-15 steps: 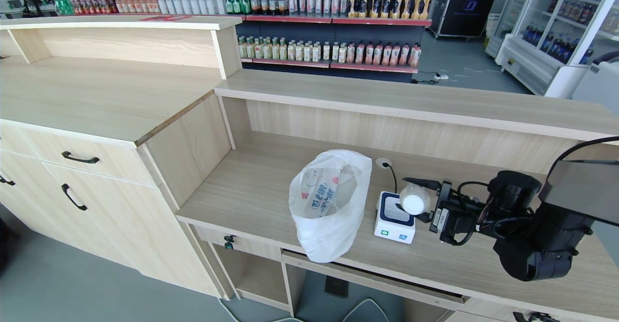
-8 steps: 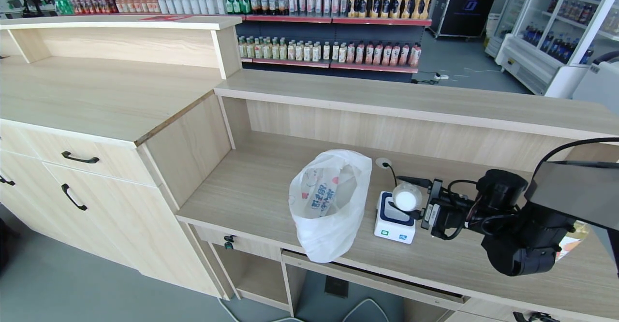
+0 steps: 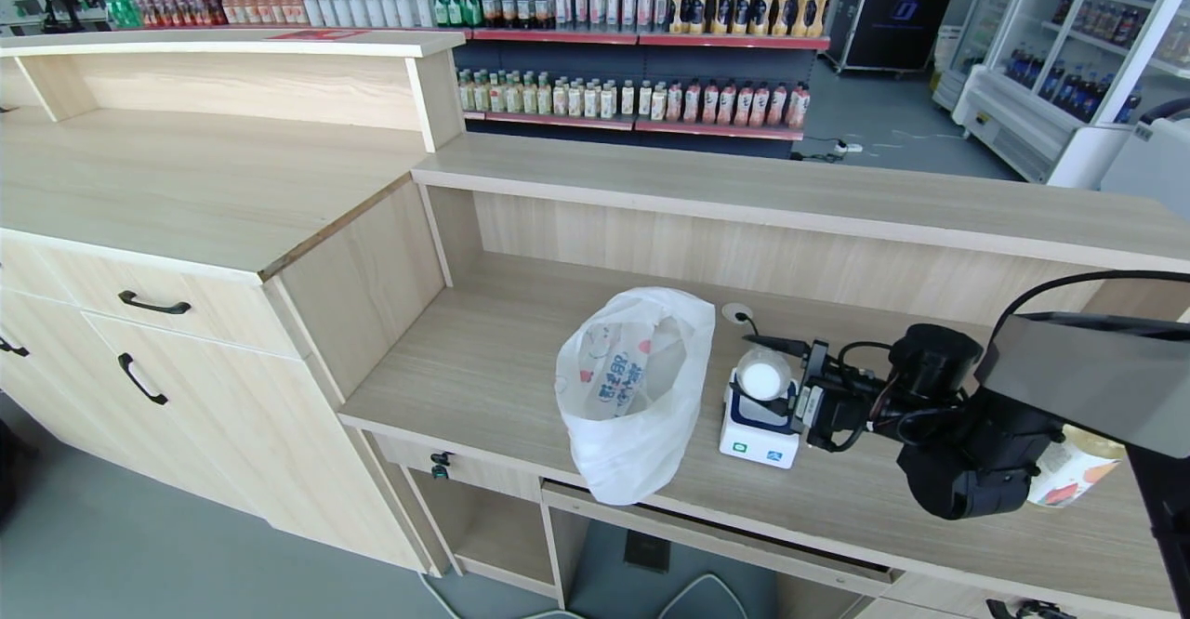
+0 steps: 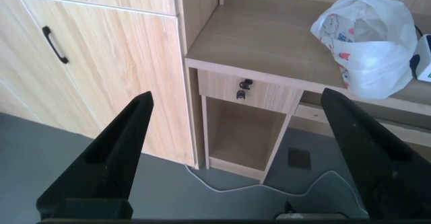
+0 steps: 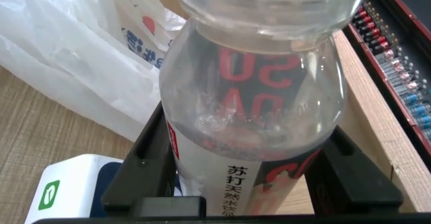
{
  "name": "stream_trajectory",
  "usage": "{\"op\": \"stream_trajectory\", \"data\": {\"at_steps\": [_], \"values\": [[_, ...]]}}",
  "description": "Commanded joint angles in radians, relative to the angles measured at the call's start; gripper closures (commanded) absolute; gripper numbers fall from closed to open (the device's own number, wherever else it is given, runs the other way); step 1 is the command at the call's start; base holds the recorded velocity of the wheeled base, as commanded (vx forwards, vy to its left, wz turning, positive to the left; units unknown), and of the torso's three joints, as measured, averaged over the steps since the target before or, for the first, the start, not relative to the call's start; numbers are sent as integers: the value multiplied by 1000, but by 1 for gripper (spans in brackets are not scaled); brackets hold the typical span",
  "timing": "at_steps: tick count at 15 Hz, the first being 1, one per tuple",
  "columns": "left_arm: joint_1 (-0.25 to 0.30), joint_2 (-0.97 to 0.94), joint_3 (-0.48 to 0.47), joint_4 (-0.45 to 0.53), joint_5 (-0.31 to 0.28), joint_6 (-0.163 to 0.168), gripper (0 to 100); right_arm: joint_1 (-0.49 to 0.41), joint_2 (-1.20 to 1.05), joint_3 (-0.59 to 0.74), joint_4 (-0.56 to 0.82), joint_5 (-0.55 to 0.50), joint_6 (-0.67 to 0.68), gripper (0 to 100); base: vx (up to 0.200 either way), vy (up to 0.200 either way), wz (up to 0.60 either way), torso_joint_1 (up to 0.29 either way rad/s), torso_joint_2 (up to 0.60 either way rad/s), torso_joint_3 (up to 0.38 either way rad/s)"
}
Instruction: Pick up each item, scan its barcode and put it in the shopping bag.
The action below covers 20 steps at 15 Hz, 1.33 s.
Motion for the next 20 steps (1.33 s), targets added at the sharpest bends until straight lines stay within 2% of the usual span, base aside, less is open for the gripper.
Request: {"op": "stream_trajectory", "data": {"at_steps": [1, 10, 13, 16, 17, 19, 20], "values": [[0, 0, 0, 0, 0, -1, 0, 1, 20, -13, -1, 0, 0, 100, 0, 0, 0, 0, 0, 0], [0, 0, 0, 0, 0, -1, 0, -1, 26, -34, -1, 0, 21, 100, 0, 0, 0, 0, 0, 0], [0, 0, 0, 0, 0, -1, 0, -21, -23, -15, -1, 0, 73, 100, 0, 0, 0, 0, 0, 0], [0, 0, 0, 0, 0, -1, 0, -32, -135, 8, 7, -6, 196, 100, 0, 0, 0, 0, 0, 0], [0, 0, 0, 0, 0, -1, 0, -33, -220, 21, 24, -21, 316, 100, 0, 0, 0, 0, 0, 0], [0, 0, 0, 0, 0, -1, 0, -33, -318, 35, 65, -128, 449, 100, 0, 0, 0, 0, 0, 0], [0, 0, 0, 0, 0, -1, 0, -33, -388, 35, 132, -273, 584, 100, 0, 0, 0, 0, 0, 0]]}}
